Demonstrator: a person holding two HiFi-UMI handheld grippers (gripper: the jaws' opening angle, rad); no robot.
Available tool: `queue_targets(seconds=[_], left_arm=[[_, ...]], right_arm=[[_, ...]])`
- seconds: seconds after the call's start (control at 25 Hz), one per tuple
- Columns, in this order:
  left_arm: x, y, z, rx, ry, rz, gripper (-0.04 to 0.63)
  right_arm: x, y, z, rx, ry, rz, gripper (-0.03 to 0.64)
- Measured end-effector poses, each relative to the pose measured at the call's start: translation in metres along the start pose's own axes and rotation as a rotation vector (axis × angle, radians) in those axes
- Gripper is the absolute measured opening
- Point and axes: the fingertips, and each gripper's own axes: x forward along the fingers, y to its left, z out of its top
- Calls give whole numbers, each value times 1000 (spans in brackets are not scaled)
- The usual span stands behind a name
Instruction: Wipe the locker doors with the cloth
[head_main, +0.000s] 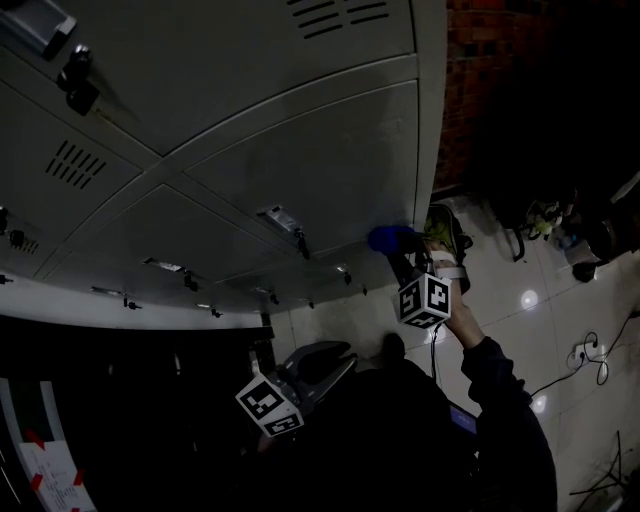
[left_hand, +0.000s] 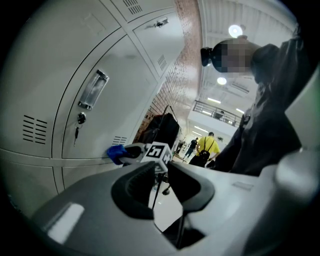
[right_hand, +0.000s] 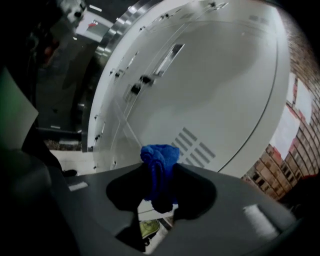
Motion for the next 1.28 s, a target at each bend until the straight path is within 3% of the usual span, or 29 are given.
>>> queue_targets(seconds=[0.32,0.6,0.8,1.28], left_arm=[[-4,0,-1,-1,-26,-1,72],[-7,4,5,8,-62,4,72],[-8,8,9,12,-73,7,72],[-5,18,9,-1,-32,-3,72]], right_arm=[[-116,-128,130,19,-281,-268,133],[-186,-199,197,-101,-422,-463,133],[-169,-209,184,-82,-366,-474,133],[-105,-149,105,-24,-232,-377,133]])
